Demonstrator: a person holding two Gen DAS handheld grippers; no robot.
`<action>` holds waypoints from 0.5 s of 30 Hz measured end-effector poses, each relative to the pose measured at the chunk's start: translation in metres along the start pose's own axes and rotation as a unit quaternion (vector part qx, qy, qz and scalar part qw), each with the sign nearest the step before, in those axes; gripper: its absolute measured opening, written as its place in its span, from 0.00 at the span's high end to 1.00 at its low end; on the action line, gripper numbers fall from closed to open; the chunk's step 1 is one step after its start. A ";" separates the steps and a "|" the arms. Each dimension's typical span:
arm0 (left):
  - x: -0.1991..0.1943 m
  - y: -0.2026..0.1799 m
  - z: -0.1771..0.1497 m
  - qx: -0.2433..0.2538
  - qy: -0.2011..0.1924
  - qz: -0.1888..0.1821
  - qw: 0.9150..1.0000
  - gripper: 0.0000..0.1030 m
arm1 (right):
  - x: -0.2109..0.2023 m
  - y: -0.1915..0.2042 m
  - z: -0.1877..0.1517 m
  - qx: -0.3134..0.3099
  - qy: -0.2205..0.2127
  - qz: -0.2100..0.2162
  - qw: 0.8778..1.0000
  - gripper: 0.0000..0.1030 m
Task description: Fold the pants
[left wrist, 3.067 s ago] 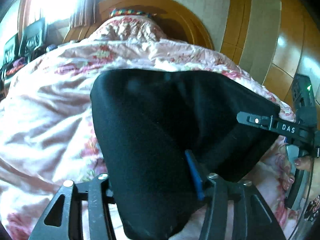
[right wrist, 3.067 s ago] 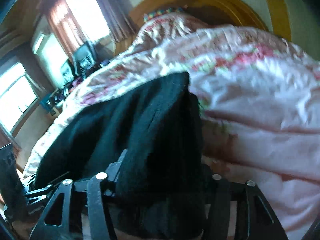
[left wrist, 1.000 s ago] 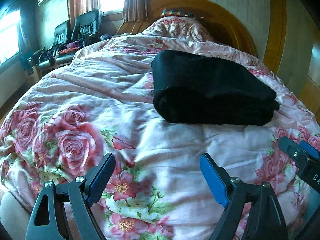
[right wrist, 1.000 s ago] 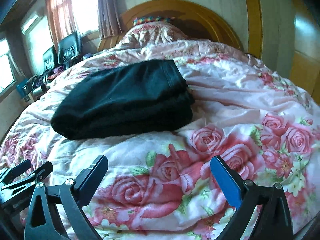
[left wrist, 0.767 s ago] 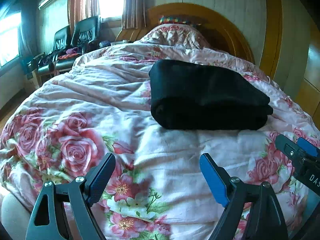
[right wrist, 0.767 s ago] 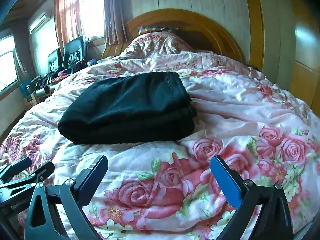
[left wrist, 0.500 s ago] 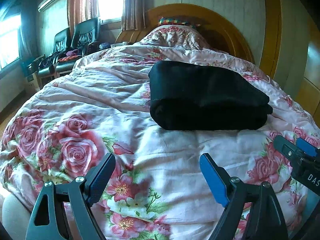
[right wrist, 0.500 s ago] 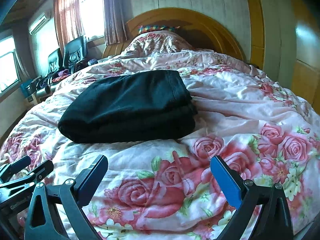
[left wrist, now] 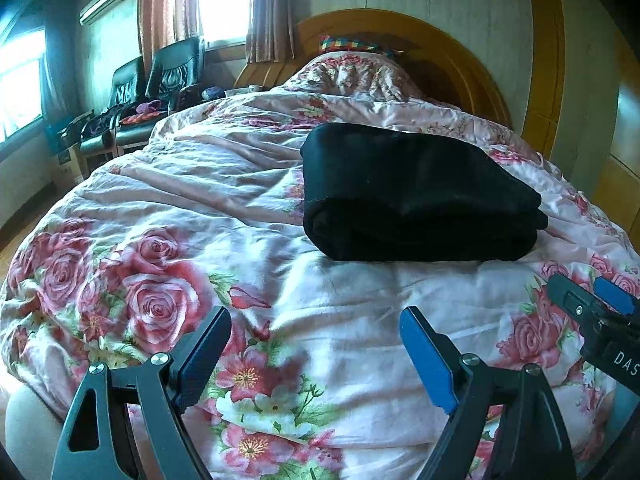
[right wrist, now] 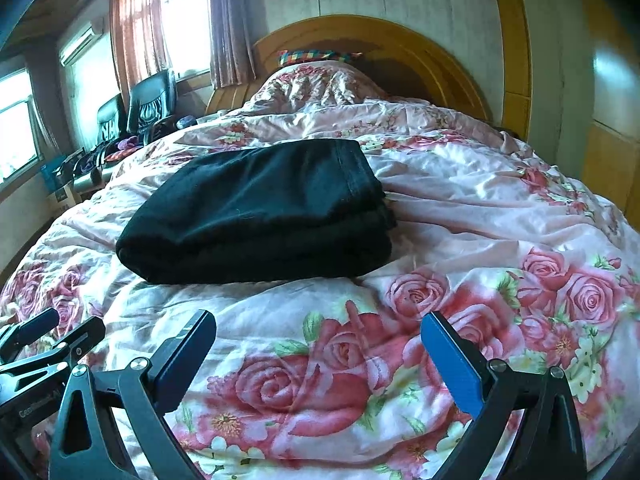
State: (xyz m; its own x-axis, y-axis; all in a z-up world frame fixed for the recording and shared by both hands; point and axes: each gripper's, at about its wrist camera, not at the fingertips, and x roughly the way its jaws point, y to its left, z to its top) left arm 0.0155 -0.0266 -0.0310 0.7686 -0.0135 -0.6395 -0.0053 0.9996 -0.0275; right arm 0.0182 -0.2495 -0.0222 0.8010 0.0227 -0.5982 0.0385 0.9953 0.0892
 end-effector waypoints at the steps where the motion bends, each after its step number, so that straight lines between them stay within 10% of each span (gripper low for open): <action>1: 0.000 0.000 0.000 0.001 0.000 0.001 1.000 0.15 | 0.000 0.000 0.000 0.001 0.001 0.000 1.000 0.00; 15: 0.001 -0.003 -0.003 0.012 0.009 0.004 1.000 0.15 | 0.003 -0.002 -0.001 0.006 0.006 0.004 1.000 0.00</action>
State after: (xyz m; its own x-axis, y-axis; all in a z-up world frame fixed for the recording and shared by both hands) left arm 0.0147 -0.0296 -0.0341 0.7567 -0.0065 -0.6537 0.0049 1.0000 -0.0043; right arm 0.0195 -0.2511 -0.0248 0.7938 0.0315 -0.6074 0.0398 0.9938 0.1036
